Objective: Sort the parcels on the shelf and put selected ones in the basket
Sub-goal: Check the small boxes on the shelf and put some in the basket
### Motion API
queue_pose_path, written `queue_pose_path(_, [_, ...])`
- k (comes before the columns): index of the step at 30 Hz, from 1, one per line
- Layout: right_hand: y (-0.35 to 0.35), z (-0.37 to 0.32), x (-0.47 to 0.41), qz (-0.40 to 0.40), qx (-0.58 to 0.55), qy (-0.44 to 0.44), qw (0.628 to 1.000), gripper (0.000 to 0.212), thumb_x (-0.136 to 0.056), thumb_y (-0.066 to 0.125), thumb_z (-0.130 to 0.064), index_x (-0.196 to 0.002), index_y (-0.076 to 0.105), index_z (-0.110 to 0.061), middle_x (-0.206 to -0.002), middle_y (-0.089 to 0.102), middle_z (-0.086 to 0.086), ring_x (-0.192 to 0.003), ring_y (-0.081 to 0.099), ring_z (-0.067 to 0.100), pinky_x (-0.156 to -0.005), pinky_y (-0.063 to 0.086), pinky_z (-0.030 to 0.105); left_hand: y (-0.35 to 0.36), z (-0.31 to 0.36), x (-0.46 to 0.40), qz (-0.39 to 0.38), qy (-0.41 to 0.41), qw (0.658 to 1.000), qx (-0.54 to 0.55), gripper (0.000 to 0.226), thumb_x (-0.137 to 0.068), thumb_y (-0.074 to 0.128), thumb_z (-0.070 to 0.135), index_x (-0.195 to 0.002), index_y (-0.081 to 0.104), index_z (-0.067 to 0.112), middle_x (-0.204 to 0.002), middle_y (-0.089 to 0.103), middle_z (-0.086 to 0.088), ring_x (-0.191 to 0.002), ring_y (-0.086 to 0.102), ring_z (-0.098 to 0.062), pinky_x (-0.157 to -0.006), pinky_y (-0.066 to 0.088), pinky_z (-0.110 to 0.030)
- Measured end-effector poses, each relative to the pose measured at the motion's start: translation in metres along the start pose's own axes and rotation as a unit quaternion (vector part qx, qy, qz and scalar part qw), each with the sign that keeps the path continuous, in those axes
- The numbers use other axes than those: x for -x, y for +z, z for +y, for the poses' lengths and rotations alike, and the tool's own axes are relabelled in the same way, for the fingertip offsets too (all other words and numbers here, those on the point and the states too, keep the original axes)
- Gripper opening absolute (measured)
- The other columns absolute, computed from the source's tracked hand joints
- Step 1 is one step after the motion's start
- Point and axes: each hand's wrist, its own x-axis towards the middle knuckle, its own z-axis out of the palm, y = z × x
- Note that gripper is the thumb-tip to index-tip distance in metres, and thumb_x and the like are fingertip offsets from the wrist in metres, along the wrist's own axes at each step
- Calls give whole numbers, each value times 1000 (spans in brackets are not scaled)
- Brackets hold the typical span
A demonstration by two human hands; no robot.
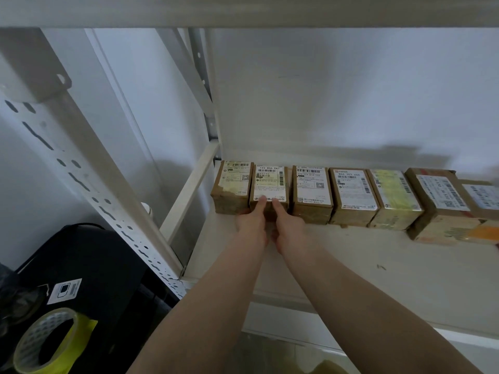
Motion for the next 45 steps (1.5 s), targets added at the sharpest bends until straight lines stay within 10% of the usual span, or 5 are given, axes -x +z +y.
queue_pose_path(10, [9,2,-7,-3,-15,21,1000,73,-72,80,-52,-122,60,-2,-107,71,14,-93,69,33,-85,58,46,0,-3,-20,11,-7,999,30,108,-27,83,63,-121,59,16,-108,72,-10,-90,71,-31,-78,59,-51])
queue_pose_path(17, [12,-6,1,12,-19,17,1000,63,-78,75,-53,-113,57,-4,-85,60,7,-62,51,18,-54,47,30,-7,22,-15,32,0,999,30,62,-81,67,55,-125,56,13,-110,70,-9,-84,65,-21,-76,51,-36])
queue_pose_path(26, [8,-7,4,15,8,25,1000,55,-79,72,-56,-93,51,-7,-71,51,5,-60,48,17,-78,55,36,-9,25,-11,21,17,1000,7,55,-83,68,48,-124,57,12,-112,70,-10,-80,63,-18,-76,49,-34])
queue_pose_path(33, [-22,-4,0,27,-50,53,997,74,-69,75,-65,-112,61,-6,-79,57,4,-71,57,21,-68,55,34,6,-4,8,7,-53,997,-56,56,-74,70,62,-84,53,9,-77,53,-4,-68,53,-18,-71,49,-34])
queue_pose_path(45, [-50,-30,-25,92,-116,44,988,99,-62,78,-66,-134,46,-7,-123,62,14,-98,65,34,-86,57,48,68,-25,30,-64,-102,987,-109,82,-65,73,68,-120,62,7,-109,70,-12,-95,67,-30,-90,55,-46])
